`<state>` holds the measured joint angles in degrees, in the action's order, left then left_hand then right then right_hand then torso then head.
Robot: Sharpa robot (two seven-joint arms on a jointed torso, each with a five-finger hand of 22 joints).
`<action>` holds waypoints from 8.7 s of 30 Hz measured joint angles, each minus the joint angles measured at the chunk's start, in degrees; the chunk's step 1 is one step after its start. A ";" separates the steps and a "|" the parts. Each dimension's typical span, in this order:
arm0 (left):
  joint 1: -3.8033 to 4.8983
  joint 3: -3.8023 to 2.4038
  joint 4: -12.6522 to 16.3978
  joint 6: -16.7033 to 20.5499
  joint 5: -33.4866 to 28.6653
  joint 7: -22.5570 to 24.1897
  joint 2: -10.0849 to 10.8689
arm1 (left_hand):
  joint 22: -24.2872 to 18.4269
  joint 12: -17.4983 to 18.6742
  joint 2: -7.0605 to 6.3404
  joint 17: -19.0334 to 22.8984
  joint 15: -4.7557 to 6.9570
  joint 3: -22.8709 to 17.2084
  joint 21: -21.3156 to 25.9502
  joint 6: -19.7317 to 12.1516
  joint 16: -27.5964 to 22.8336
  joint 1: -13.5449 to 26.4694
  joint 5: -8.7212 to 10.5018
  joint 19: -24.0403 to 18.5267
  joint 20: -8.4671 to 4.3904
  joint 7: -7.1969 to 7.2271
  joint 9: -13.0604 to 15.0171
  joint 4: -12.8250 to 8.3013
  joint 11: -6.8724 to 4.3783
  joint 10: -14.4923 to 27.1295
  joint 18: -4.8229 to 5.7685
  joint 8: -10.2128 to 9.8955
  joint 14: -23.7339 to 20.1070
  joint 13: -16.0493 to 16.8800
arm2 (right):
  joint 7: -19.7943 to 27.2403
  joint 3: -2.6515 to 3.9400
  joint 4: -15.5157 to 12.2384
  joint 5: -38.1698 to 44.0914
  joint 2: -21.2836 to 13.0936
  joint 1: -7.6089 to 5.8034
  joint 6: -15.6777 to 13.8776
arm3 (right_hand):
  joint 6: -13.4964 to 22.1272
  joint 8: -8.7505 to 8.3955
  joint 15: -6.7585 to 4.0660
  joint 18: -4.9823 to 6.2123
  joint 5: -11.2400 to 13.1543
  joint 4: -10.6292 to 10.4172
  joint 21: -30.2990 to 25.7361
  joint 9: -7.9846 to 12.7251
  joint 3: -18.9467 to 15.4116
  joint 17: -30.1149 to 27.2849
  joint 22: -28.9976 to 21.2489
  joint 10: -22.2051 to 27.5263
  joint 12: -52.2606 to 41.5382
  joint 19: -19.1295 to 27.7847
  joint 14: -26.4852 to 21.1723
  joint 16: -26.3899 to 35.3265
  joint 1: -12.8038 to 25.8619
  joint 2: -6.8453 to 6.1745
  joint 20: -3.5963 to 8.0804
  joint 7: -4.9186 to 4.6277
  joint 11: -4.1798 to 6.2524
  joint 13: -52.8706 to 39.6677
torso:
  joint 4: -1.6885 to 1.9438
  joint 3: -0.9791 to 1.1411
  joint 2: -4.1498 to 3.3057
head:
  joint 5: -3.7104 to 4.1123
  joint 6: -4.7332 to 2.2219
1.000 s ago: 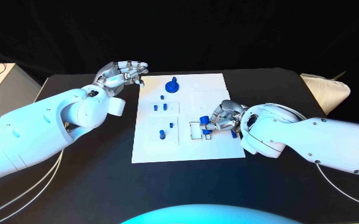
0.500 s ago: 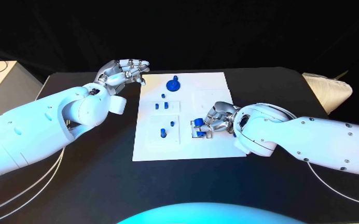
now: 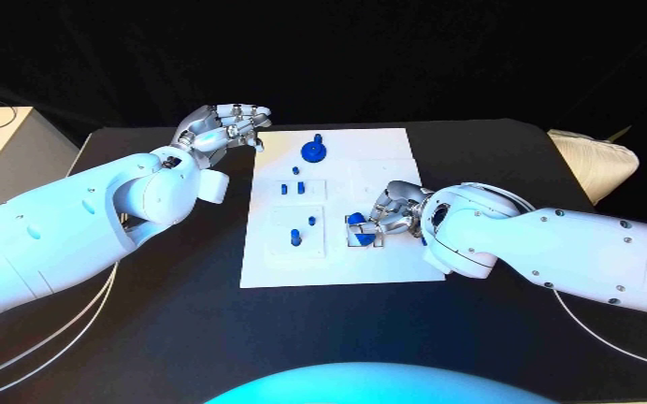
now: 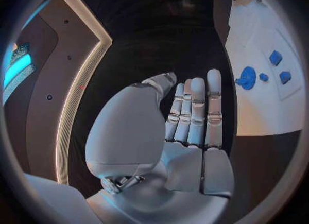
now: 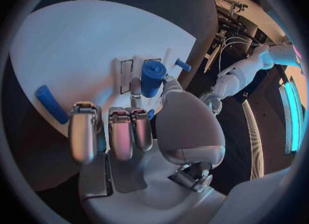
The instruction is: Assemble the parts on the task board
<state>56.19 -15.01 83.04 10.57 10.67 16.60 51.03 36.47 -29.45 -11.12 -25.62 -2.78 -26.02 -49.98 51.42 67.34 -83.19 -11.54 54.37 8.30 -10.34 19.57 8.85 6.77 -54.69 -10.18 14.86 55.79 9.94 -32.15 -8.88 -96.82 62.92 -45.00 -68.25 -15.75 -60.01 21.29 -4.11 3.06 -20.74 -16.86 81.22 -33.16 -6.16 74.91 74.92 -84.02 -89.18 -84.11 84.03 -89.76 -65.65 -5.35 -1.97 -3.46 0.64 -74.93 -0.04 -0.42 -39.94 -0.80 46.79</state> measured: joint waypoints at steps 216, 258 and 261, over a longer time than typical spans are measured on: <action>-1.19 0.02 -0.21 -0.60 -0.03 -0.62 0.29 | 0.00 0.39 0.00 -0.11 -0.20 0.03 0.00 0.00 -0.22 0.00 0.00 0.00 0.00 0.00 -0.22 0.03 0.00 0.00 0.00 0.25 0.20 -0.16 | 1.17 0.24 -1.67 14.00 -10.12 2.67 -0.46 | -2.42 -7.12 0.01 -1.35 -1.01 0.43 2.20 2.24 26.06 0.04 0.01 -0.10 -0.70 0.01 0.01 0.00 -14.50 -7.13 -0.21 -0.42 -0.13 0.02 | -0.45 -0.04 0.41 | 1.18 0.14; -1.21 0.02 -0.07 -0.81 -0.33 -0.92 0.35 | 0.00 0.39 0.00 -0.13 -0.21 0.32 0.22 0.00 -0.22 0.00 0.00 0.00 0.00 0.00 -0.23 0.32 0.00 0.00 0.00 0.25 0.21 -0.19 | 0.63 0.03 -2.07 0.99 -4.11 2.26 -5.22 | -2.84 -6.19 0.01 -1.35 0.13 0.19 2.49 0.03 28.29 0.02 0.00 -0.09 -0.70 0.01 0.00 0.00 -4.81 -6.76 -0.21 0.00 -0.11 -0.01 | -0.44 -0.02 0.30 | 0.84 0.51; -1.21 0.02 -0.03 -0.85 -0.33 -0.96 0.41 | 0.00 0.39 0.00 -0.18 -0.21 0.32 0.22 0.00 -0.22 0.00 0.00 0.00 0.00 0.00 -0.29 0.32 0.00 0.00 0.00 0.25 0.21 -0.19 | 0.57 0.03 -1.61 0.99 -3.83 2.26 -4.66 | -2.93 -6.06 0.01 -1.35 0.12 0.34 2.49 0.01 28.14 0.01 0.00 -0.10 -0.70 0.01 0.00 0.00 -4.37 -6.93 -0.21 0.09 -0.11 0.00 | -0.43 -0.02 0.30 | 0.79 0.55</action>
<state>54.98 -14.99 83.02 9.72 10.34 15.64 51.43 36.47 -29.06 -11.12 -25.80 -2.98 -25.69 -49.76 51.42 67.12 -83.19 -11.54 54.37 8.31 -10.34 19.29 9.17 6.77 -54.69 -10.18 15.11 56.00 9.75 -31.58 -8.84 -98.43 63.91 -48.83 -65.99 -20.42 -62.94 15.23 -4.11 1.71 -20.61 -16.53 83.71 -33.15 21.98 74.93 74.92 -84.11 -89.88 -84.10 84.03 -89.76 -70.02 -12.27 -2.18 -3.37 0.53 -74.93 -0.48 -0.44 -39.64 -0.02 47.34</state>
